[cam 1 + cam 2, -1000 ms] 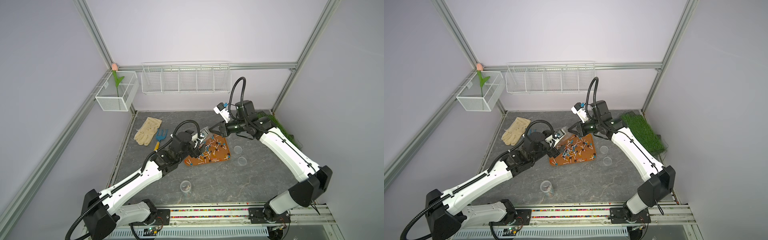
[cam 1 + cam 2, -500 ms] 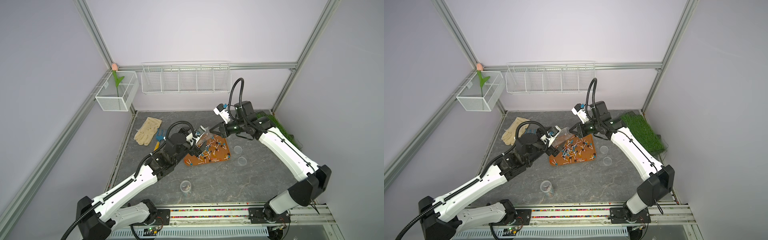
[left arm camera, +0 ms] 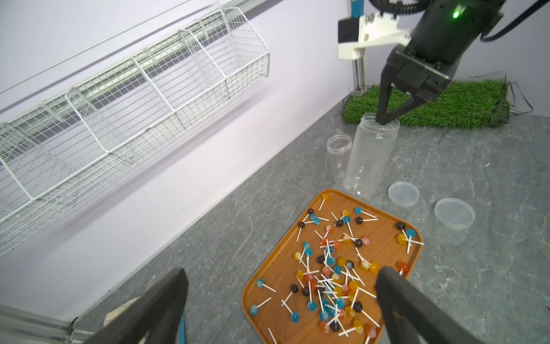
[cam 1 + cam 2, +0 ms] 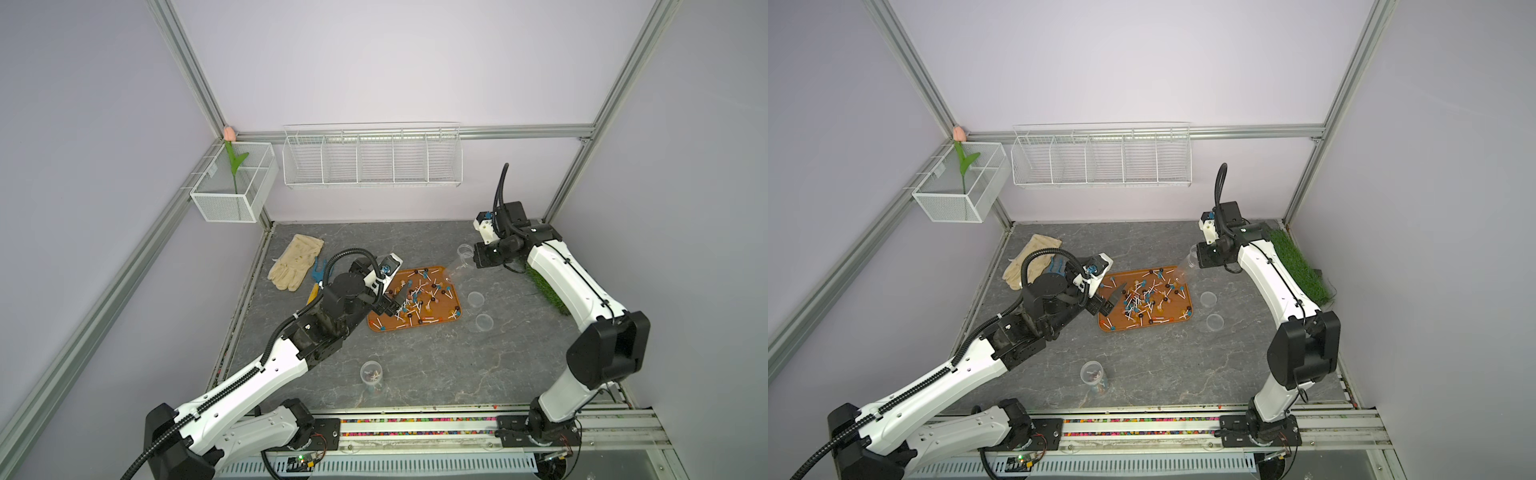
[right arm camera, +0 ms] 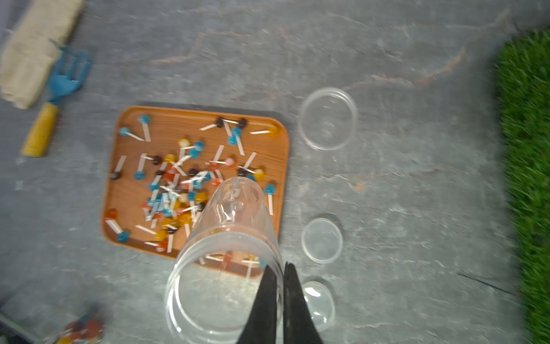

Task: Pour the candies out of the jar
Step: Place the jar at the center of the board.

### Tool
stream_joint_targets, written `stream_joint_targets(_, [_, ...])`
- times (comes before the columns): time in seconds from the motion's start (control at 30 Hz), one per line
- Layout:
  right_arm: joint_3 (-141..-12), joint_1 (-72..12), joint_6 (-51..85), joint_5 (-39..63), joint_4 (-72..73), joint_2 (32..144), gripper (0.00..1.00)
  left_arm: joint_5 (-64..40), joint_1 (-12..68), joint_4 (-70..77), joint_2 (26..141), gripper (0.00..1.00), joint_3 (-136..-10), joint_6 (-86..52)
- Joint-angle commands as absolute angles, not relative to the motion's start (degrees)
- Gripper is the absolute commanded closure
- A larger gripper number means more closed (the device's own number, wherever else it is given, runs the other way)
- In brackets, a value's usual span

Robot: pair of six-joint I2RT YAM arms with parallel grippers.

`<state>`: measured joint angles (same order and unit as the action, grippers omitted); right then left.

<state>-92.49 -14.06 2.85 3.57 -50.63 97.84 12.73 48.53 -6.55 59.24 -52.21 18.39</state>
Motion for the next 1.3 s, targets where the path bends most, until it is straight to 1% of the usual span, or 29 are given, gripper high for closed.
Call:
stream_joint_targets(0.0, [-92.83,-12.48,0.79,-3.0,-52.51,101.31,0.93,13.33,48.57,-5.6,58.44,0.01,-51.53,16.72])
stream_joint_targets(0.33, [-99.66,-12.13,-0.22,-7.23,-54.35,111.77,0.93,13.61,48.61,-5.95,57.14,0.01,-50.03,15.11])
stream_joint_targets(0.67, [-101.1,-12.14,0.0,-9.58,-54.44,114.15,0.93,14.21,48.65,-5.54,56.16,0.01,-48.71,14.34])
stream_joint_targets(0.77, [-101.0,-12.21,0.02,-11.33,-54.41,114.35,0.88,14.57,48.65,-5.27,55.64,0.01,-48.05,13.98])
stream_joint_targets(0.9, [-101.23,-12.57,0.42,-10.86,-54.41,114.15,0.82,14.99,48.63,-4.83,55.38,0.01,-47.54,13.87])
stream_joint_targets(1.0, [-102.07,-12.7,0.77,-10.29,-54.45,114.26,0.76,15.05,48.59,-4.83,55.46,0.01,-47.55,13.7])
stream_joint_targets(1.07, [-102.92,-12.88,1.01,-9.74,-54.4,114.19,0.7,15.12,48.66,-4.81,55.47,0.01,-47.46,13.62])
stream_joint_targets(1.1, [-103.59,-12.92,1.05,-9.53,-56.4,114.09,0.68,15.25,48.58,-4.7,55.45,0.01,-47.33,13.53])
stream_joint_targets(1.27, [-106.26,-13.5,0.99,-9.07,-58.02,110.66,0.6,17.76,47.85,-4.6,56.18,0.0,-46.85,10.5])
